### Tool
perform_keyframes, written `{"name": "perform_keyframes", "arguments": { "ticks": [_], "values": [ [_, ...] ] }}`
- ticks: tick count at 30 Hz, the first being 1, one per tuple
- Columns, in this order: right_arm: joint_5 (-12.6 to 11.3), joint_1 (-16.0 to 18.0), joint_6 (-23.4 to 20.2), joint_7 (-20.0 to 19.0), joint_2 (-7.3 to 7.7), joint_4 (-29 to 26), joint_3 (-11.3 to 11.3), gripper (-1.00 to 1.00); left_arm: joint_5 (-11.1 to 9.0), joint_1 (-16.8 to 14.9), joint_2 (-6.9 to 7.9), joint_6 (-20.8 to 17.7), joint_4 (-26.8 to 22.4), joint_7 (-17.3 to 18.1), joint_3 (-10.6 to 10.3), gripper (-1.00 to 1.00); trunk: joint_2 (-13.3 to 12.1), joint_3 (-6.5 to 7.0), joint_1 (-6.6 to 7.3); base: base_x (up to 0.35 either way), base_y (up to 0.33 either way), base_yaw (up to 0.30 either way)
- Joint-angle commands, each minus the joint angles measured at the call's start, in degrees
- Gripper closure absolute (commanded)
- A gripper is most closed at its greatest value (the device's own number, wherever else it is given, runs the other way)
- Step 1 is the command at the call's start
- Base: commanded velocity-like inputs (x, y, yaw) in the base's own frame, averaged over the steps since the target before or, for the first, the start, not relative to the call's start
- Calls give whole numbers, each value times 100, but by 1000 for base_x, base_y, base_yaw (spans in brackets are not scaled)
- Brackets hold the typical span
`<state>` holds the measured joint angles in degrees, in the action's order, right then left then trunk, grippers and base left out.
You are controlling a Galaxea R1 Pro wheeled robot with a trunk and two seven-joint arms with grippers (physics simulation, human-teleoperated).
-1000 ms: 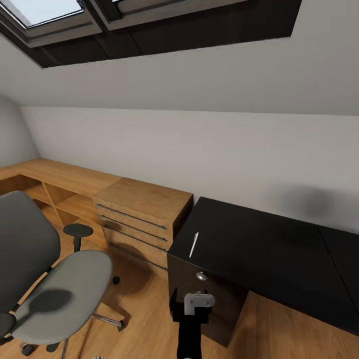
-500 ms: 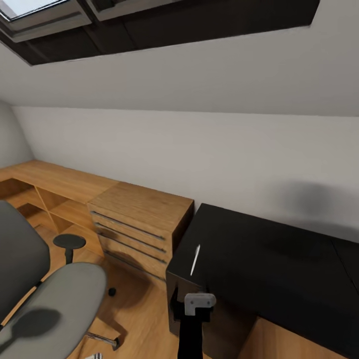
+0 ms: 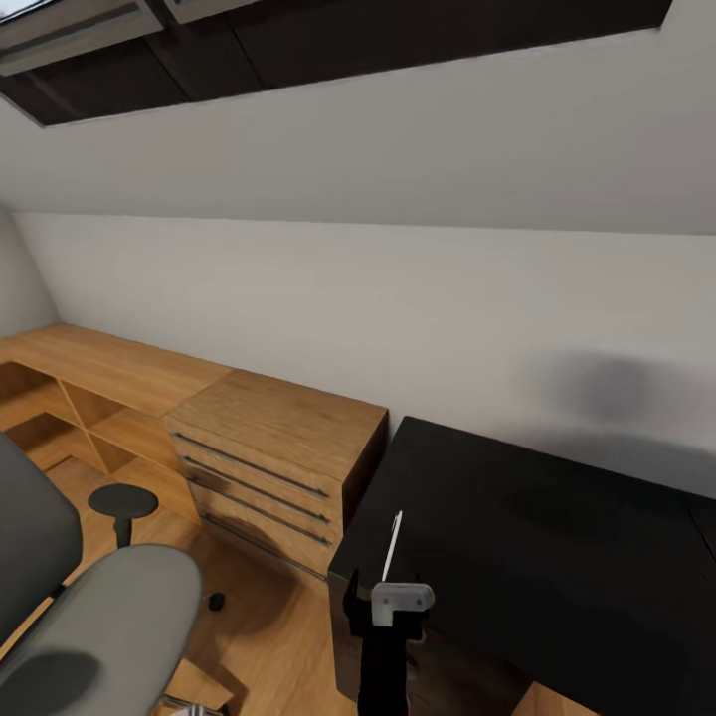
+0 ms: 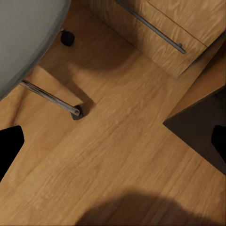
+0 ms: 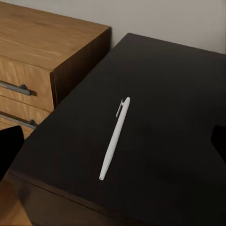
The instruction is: In the bedroom, organize the workspace by keeping the computer under the desk, ensuring the monitor is on the desk, placing the keyboard on the desk next to the monitor, placing the mouse on the desk next to the keyboard, moving the folder from the swivel chair onto the desk next to the mouse, stacking the notebook on top of the folder with the pen on top of the notebook, and positioning the swivel chair next to the desk.
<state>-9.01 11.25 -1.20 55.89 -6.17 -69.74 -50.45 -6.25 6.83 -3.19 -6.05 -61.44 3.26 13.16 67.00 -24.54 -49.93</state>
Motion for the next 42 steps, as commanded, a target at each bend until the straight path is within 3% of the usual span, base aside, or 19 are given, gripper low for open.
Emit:
{"name": "perform_keyframes", "arguments": {
  "ticks": [1, 6, 9, 11, 12, 13, 16, 30, 42],
  "values": [
    [-34, 9, -15, 27, 2, -5, -13, -100, -60, 2, -6, -45, -15, 34, 19, -100, 4, -5, -1, 45, 0, 0],
    [-37, 9, -18, -40, 7, -5, -4, -100, -60, -1, -6, -45, -8, 34, 19, -100, 4, -5, -1, 26, 0, 0],
    [-48, 9, -27, -335, 16, 5, 152, -100, -60, -1, -6, -45, -1, 34, 19, -100, 4, -5, -1, 3, 0, 0],
    [-52, 9, -28, -517, 18, 9, 367, -100, -60, -1, -6, -45, 0, 34, 19, -100, 4, -5, -1, 1, 0, 0],
    [-59, 9, -33, -853, 19, 21, 704, -100, -60, 1, -6, -45, 0, 34, 19, -100, 4, -5, -1, 72, 0, 0],
    [-62, 9, -38, -1031, 19, 36, 868, -100, -60, 0, -6, -45, 0, 34, 19, -100, 4, -5, -1, 154, 0, 0],
    [-64, 9, -46, -1330, 19, 74, 1139, -100, -60, 0, -11, -43, 0, 34, 19, -100, 4, -5, -1, 225, 0, 0],
    [-79, 12, -47, -1985, 15, 410, 1517, -100, -60, 1, -14, -52, 1, 34, 15, -100, 4, -5, -1, 134, 0, 0],
    [-81, 82, -47, -2938, -12, 834, 2170, -100, -60, 1, -15, -54, 1, 34, 11, -100, 4, -5, -1, 6, 0, 0]
  ]
}}
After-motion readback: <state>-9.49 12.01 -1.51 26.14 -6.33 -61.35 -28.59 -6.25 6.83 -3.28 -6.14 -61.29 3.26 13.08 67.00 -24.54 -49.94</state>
